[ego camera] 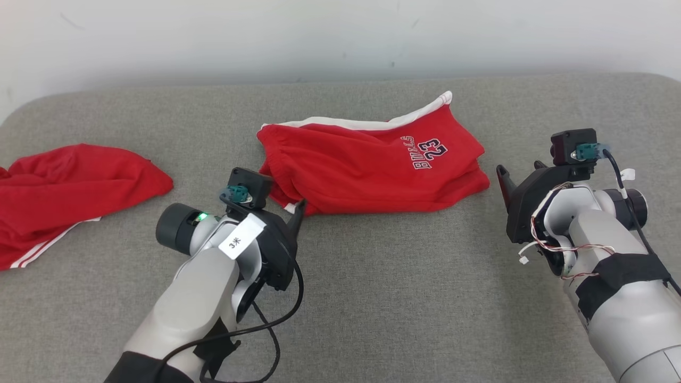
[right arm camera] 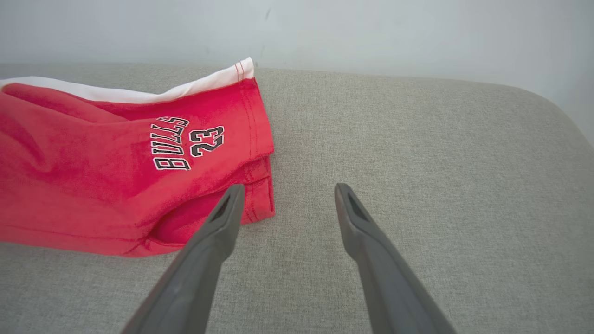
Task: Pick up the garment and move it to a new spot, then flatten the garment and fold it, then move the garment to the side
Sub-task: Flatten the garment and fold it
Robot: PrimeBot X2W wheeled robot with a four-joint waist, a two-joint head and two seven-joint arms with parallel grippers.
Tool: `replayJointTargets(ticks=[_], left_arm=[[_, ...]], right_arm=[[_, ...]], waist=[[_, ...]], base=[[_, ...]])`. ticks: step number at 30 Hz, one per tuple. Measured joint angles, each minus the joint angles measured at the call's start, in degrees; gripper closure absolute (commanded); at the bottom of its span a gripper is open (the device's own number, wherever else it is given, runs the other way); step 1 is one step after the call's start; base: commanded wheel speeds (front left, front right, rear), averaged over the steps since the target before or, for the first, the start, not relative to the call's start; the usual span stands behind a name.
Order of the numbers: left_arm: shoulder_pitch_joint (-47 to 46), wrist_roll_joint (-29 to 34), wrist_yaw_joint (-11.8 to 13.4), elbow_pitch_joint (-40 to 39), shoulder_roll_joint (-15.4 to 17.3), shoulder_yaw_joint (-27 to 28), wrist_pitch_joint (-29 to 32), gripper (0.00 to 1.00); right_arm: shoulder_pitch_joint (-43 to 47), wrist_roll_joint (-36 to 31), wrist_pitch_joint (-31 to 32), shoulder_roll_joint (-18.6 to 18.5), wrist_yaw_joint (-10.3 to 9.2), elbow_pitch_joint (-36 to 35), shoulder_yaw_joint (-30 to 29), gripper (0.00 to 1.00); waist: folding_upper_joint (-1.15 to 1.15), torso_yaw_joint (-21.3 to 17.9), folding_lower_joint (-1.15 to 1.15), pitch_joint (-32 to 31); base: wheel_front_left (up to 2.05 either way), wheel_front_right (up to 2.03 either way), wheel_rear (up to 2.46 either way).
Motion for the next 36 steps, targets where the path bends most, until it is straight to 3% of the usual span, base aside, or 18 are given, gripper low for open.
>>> replayJointTargets(ticks=[14, 22, 28, 29, 30, 32, 34, 35, 36], left_arm=[[-0.55, -7.55, -0.52, -6.80, 0.04, -6.27, 3.12, 0.00], [-2.96, -8.68, 1.08, -6.48, 0.08, -8.10, 5.78, 0.00], [-4.97, -11.09, 1.86, -6.75, 0.08, -9.11, 6.54, 0.22], [-5.05, -11.43, 2.02, -6.71, 0.07, -9.32, 6.83, 0.38], [-5.08, -11.65, 2.12, -6.72, 0.07, -9.57, 7.06, 0.48], [-5.17, -12.14, 2.56, -6.55, 0.07, -9.82, 7.40, 0.56], [-5.33, -12.22, 2.74, -6.01, 0.08, -10.29, 7.91, 0.51], [-5.47, -12.22, 3.10, -5.72, 0.08, -10.42, 7.99, 0.31], [-5.70, -12.22, 3.11, -5.55, 0.08, -10.66, 8.32, 0.18]], right_arm=[[-4.83, 0.56, 0.44, 0.81, -1.51, 2.93, -0.57, 0.00], [-6.90, 1.07, 0.96, 1.80, -2.18, 5.43, -0.86, 0.00], [-8.50, 1.07, 1.47, 2.01, -2.49, 6.88, -0.70, 0.00], [-8.66, 1.07, 1.79, 2.05, -2.50, 7.36, -0.54, 0.00], [-8.74, 1.05, 1.99, 2.09, -2.50, 7.87, -0.45, 0.00], [-9.07, 1.05, 2.48, 2.16, -2.50, 8.65, -0.25, 0.00], [-9.59, 1.05, 2.88, 2.24, -2.48, 9.17, -0.05, 0.00], [-9.67, 1.04, 2.88, 2.24, -2.47, 9.45, 0.04, 0.00], [-9.72, 1.04, 2.88, 2.24, -2.47, 9.68, 0.07, 0.00]], waist=[[0.00, 1.12, 0.02, 3.72], [0.00, 1.89, 0.02, 5.95], [0.00, 2.28, 0.02, 7.62], [0.00, 2.36, 0.02, 7.86], [0.01, 2.44, 0.02, 8.05], [0.00, 2.57, 0.02, 8.37], [0.00, 2.68, 0.02, 8.54], [0.00, 2.73, 0.02, 8.61], [0.01, 2.78, 0.02, 8.68]], base=[[0.00, 0.00, 0.00], [0.00, 0.00, 0.00], [0.00, 0.00, 0.00], [0.00, 0.00, 0.00], [0.00, 0.00, 0.00], [0.00, 0.00, 0.00], [0.00, 0.00, 0.00], [0.00, 0.00, 0.00], [0.00, 0.00, 0.00]])
